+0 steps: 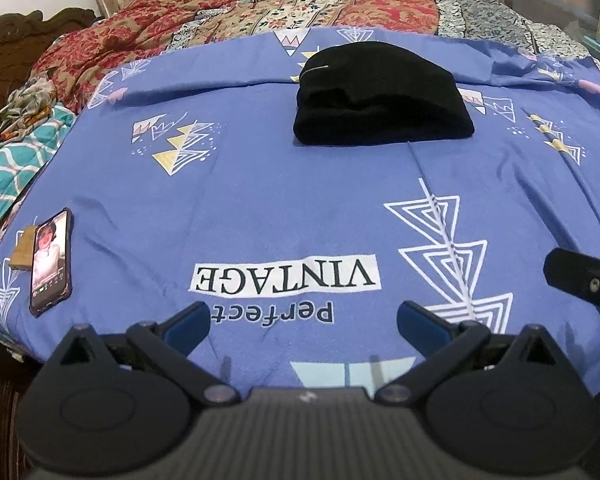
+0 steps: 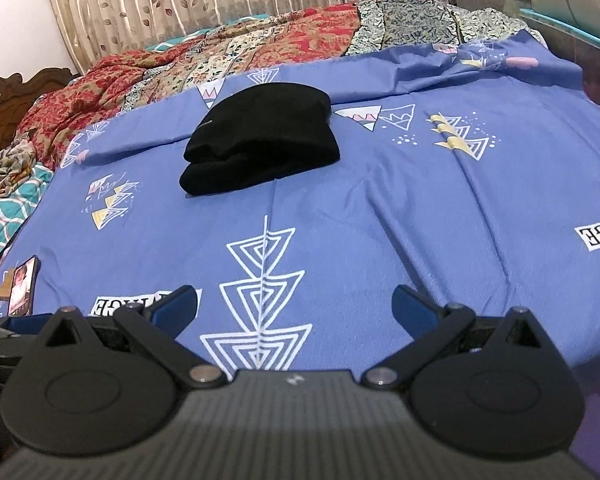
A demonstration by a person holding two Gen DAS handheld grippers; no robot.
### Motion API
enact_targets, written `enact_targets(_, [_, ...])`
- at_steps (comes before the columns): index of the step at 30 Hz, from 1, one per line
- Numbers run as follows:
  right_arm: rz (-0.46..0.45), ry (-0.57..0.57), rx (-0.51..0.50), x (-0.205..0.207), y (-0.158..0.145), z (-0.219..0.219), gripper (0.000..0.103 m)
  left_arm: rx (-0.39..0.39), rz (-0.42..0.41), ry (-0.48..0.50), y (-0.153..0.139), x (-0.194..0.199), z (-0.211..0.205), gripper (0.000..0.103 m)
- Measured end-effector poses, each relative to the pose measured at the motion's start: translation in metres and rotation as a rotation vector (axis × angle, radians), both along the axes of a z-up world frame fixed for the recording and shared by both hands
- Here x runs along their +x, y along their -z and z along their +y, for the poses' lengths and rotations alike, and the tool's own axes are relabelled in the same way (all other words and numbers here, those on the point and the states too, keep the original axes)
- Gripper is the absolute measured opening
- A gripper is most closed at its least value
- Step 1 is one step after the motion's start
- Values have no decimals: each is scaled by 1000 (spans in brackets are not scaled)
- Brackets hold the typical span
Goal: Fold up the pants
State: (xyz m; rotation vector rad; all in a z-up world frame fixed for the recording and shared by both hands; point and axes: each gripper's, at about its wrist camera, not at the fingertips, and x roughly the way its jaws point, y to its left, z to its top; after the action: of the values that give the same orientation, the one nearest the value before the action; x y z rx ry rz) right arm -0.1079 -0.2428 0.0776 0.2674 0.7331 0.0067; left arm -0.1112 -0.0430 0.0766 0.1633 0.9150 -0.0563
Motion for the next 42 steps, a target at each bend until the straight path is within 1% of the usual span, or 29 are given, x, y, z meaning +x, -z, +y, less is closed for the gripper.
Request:
enact_targets(7, [-2,2,5,-1,0,0,103,7,15,-11,2,1,0,103])
enact_targets(18, [5,6,13,-1,1,-3,103,19,34,-1,6,2,-2,103])
enact_targets(27, [-1,4,5,-1,0,-4,103,22,33,-2,6,2,0,103])
enact_targets(32, [-15,7,7,-1,-2,-6,103,32,26,-3,6,2,-1,103])
enact_targets(42, [-12,3,16,0,-1,-9,103,56,23,-10,6,3,-3,103])
